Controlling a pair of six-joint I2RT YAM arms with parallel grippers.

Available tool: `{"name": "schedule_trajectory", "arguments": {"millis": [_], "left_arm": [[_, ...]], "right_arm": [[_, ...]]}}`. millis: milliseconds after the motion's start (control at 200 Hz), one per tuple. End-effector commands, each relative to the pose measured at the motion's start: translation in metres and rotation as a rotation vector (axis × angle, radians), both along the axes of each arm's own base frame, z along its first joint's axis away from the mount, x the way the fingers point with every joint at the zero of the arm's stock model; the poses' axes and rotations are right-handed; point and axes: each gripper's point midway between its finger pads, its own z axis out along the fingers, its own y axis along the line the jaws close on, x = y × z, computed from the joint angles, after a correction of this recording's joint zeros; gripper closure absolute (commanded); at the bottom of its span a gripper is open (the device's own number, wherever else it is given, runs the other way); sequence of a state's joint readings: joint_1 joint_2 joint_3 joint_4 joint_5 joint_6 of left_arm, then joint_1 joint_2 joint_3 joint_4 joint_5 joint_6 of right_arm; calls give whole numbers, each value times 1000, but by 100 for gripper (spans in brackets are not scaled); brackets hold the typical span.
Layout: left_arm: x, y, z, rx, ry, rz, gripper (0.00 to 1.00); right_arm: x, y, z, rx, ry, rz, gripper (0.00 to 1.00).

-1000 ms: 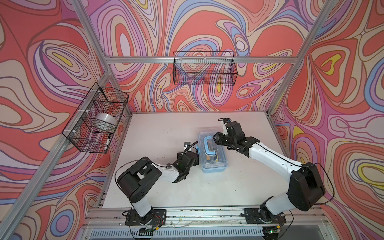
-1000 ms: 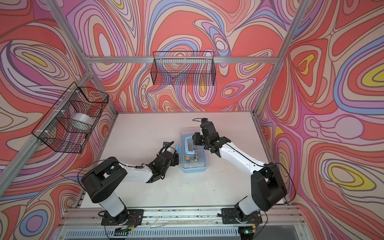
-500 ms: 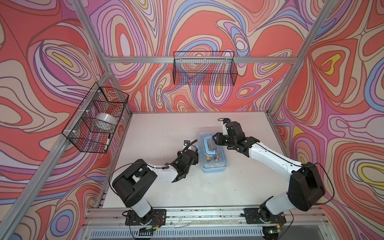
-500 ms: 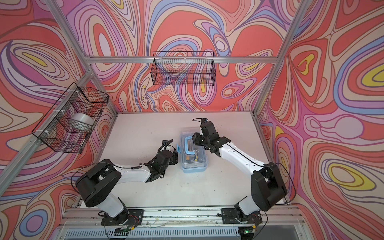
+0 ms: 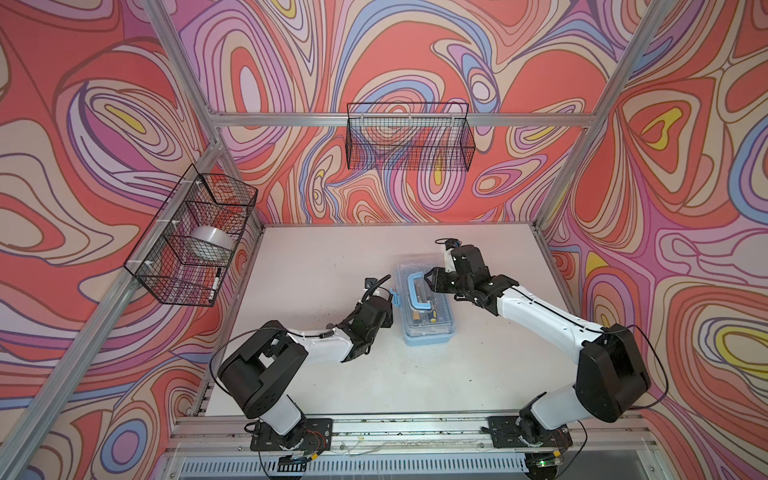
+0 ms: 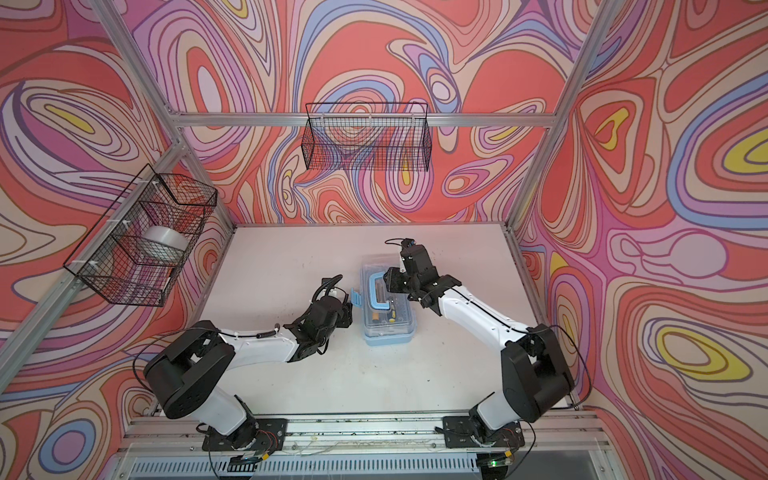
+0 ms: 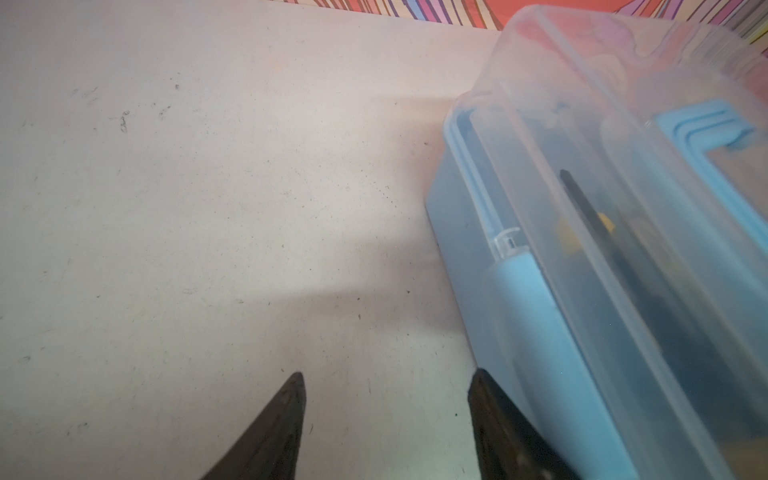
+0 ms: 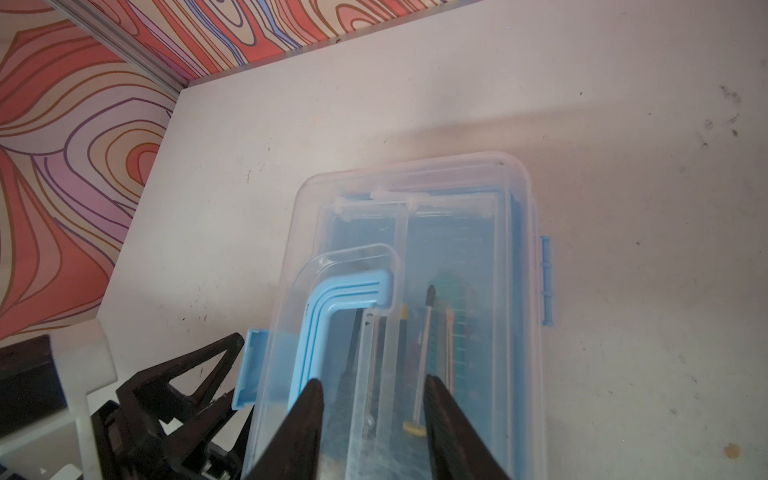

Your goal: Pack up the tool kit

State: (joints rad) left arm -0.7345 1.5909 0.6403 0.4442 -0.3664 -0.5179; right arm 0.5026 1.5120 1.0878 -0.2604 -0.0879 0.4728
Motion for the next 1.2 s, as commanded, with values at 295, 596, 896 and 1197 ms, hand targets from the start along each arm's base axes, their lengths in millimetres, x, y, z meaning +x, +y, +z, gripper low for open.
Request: {"name": "schedule_trajectory", "arguments": {"millis": [295,596,896,1197], "left_arm": [[6,1,9,-200,33,-15,38],[9,-11,24,-276,15,-75,41],[9,-15,39,-305,4,-93,44],[8,-24,42,-370,22,-114,50]], "right_arm": [[-2,-3,-8,-6,8,-2,58],[-1,-3,-10,-11,11,-1,58],[-3,-4,-12,-10,15,-1,58],[-3,-3,-16,-10,23,2,59]]}}
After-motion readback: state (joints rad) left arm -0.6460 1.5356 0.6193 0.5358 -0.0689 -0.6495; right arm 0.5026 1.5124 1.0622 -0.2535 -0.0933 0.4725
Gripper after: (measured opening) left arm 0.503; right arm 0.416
